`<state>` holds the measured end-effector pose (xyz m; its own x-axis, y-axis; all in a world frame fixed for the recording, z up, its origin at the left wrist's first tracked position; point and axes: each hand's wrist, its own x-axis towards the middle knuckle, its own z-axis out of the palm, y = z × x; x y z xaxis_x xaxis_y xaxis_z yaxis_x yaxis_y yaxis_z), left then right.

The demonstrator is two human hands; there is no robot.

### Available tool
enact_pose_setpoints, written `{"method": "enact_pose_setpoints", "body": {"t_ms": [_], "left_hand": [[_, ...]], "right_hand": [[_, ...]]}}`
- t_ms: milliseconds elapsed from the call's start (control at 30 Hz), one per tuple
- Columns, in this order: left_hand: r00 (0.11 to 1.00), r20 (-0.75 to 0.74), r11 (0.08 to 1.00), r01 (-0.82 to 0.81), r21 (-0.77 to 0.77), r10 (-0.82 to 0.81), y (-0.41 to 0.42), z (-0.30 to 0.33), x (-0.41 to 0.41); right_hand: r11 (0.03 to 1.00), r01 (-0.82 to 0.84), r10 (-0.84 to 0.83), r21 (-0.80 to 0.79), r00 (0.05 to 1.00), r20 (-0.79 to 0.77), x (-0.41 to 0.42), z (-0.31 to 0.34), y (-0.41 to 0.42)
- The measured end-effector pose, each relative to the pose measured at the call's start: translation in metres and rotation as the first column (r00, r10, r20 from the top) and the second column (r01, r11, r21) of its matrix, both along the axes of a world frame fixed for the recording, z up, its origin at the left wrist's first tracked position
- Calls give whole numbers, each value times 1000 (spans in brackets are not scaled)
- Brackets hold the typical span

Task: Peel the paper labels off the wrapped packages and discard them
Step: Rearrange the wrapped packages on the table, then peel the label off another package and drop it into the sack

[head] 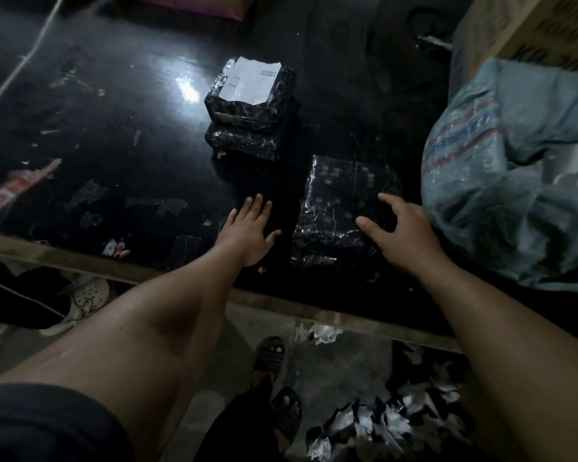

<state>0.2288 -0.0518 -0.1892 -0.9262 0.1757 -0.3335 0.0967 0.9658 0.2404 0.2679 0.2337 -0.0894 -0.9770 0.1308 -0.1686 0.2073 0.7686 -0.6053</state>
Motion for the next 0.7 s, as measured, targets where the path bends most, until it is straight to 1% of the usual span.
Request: {"method": "enact_pose_setpoints", "body": {"t_ms": [133,233,300,367,500,600,700], "left_hand": [[999,43,998,26,59,-28,-6,16,-9],[997,73,982,-22,186,9,-21,33,-18],[998,20,971,-71,227,68,-36,48,-28],[991,-65,965,-100,241,118,-51,65,-42],[953,-249,955,-99,280,172,-77,101,-85],[939,-278,951,-118,286,200,-96,118,-125],[949,-240,948,-131,290,204,-111,125,-162]], "right_hand": [[979,-87,89,185,996,-3,-13,22,-1],[962,-101,109,254,994,-16,-32,42,-2],[960,-124,144,252,987,-65,-51,56,-11],[958,-183,205,223,975,-80,-73,69,-28],[943,-299,313,148,946,-87,-131,89,-81],[936,-323,337,137,936,-98,-182,96,-125],[940,-305,322,152,942,-99,-228,95,-164]]}}
